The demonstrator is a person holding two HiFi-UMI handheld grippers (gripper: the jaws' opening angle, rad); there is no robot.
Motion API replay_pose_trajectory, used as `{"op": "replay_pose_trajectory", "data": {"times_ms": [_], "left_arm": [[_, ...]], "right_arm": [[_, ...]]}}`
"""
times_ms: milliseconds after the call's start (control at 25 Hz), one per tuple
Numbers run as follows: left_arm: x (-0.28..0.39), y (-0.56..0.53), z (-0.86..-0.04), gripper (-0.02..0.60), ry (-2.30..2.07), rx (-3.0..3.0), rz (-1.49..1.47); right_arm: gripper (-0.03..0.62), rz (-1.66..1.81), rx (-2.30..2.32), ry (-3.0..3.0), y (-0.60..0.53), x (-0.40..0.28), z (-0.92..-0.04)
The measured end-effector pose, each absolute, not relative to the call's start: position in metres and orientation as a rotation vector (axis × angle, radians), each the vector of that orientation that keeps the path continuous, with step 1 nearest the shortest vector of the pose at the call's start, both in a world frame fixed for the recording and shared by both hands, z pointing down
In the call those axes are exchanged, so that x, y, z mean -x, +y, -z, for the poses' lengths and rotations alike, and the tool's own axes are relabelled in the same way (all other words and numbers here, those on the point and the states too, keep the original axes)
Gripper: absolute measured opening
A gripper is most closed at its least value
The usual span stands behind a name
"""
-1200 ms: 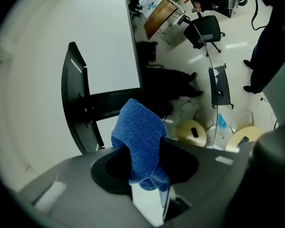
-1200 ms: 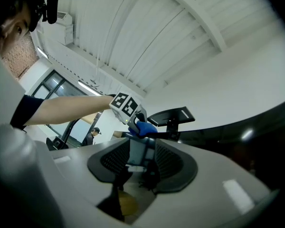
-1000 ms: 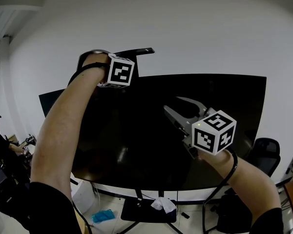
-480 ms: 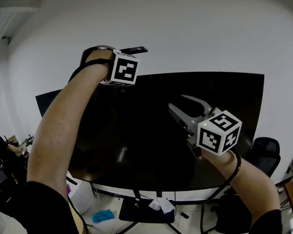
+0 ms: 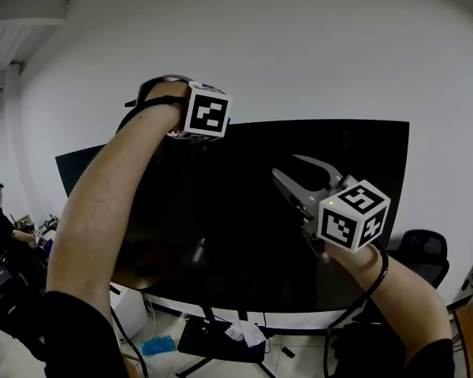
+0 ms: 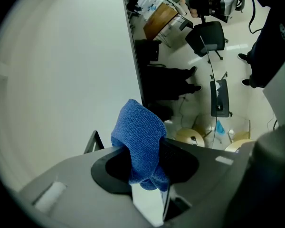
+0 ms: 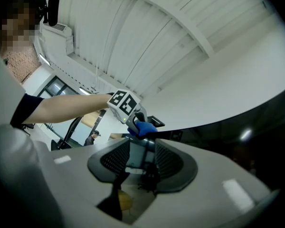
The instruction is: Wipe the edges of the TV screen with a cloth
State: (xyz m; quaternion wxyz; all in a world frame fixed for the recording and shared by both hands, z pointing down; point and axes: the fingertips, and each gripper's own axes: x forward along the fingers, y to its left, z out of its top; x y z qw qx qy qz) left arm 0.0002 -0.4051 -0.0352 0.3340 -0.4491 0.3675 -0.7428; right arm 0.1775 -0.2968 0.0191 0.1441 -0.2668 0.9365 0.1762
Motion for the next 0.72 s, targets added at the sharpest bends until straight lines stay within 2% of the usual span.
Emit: {"op": "replay_pose_trajectory", "data": {"times_ms": [160, 320, 720], "left_arm": [[-0.063, -0.413, 0.034, 0.140, 0.937, 1.203, 1.937], [-0.091, -0.406, 0.037, 0.140, 0.931, 1.210, 1.906], [-0.230, -0.414, 0.038, 0.140, 0.899, 1.196, 1.886]], "right_arm": [[0.173, -0.512, 0.754, 2.705, -0.307, -0.235, -0.017], [0.173, -0.517, 0.776, 2.696, -0.301, -0.255, -0.014], [0.173, -0.494, 0.845, 2.675, -0.308, -0.388, -0.021]]}}
